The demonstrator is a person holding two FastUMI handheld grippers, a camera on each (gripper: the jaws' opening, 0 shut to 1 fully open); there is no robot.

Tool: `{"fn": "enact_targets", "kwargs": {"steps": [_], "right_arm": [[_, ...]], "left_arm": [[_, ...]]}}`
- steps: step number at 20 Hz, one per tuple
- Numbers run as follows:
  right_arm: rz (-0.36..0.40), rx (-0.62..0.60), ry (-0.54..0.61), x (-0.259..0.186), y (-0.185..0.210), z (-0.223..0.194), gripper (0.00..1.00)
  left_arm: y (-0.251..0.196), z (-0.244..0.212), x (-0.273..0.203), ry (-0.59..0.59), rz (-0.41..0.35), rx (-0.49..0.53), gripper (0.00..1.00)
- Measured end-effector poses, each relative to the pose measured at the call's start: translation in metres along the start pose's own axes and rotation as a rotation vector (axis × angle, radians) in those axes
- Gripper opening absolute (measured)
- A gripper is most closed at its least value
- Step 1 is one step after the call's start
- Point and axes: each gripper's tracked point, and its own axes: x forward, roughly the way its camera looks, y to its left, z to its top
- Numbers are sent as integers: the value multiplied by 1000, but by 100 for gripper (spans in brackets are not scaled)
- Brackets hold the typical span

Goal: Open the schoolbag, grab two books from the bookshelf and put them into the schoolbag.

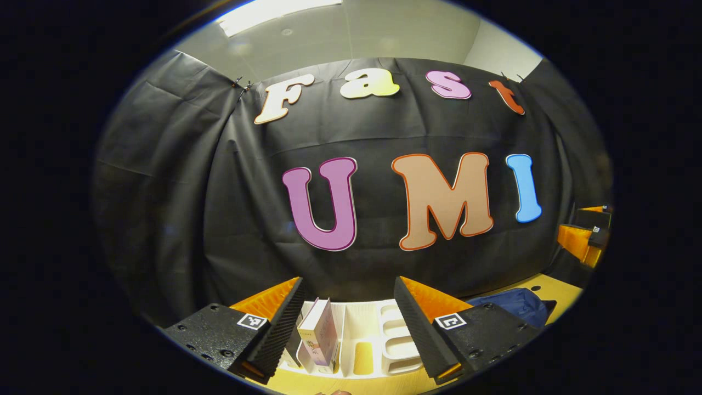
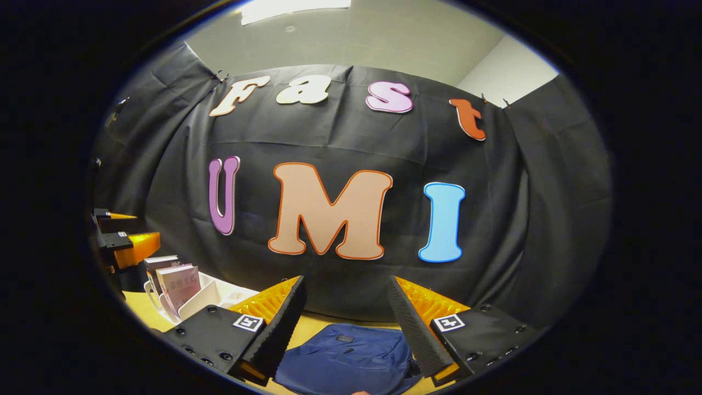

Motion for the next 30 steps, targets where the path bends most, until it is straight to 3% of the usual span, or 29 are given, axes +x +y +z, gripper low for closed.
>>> {"fn": "enact_targets", "kwargs": {"steps": [7, 17, 30], "right_arm": [[160, -227, 65, -4, 25, -36, 100], [338, -544, 113, -24, 54, -100, 98], [592, -734, 244, -57, 107, -216, 98]], "left_arm": [[5, -3, 0, 3, 12, 10, 94], [19, -16, 0, 23, 44, 23, 94], [47, -21, -9, 39, 113, 40, 95]]}}
